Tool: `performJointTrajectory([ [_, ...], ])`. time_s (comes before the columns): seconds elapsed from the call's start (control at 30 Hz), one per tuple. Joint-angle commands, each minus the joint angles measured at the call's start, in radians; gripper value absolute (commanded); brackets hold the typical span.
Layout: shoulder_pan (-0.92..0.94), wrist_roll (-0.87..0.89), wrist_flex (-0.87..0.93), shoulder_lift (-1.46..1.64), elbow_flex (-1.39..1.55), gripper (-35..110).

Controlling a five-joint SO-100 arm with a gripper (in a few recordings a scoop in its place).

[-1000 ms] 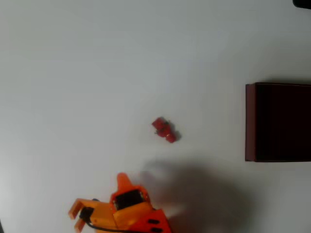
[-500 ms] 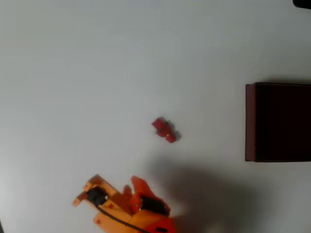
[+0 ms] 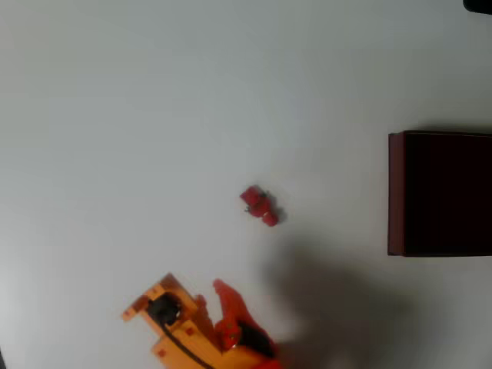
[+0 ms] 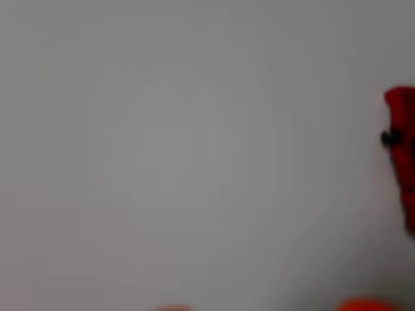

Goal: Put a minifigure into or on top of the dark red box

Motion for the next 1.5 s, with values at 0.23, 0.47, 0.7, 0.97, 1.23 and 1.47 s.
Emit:
performJointTrajectory([
  [0.23,-0.015,0.032,-0.003,-0.006,-0.109,16],
  [0.47,-0.031,0.035,-0.049,-0.342,-0.273,21],
  [0.7,0.002,0.023,-0.064,-0.594,-0.417,25],
  [0.97,0.179,-0.052,-0.087,-0.839,-0.482,31],
  [1.23,0.290,-0.080,-0.129,-1.043,-0.545,35],
  [1.47,0.382,-0.067,-0.184,-1.134,-0.514,34],
])
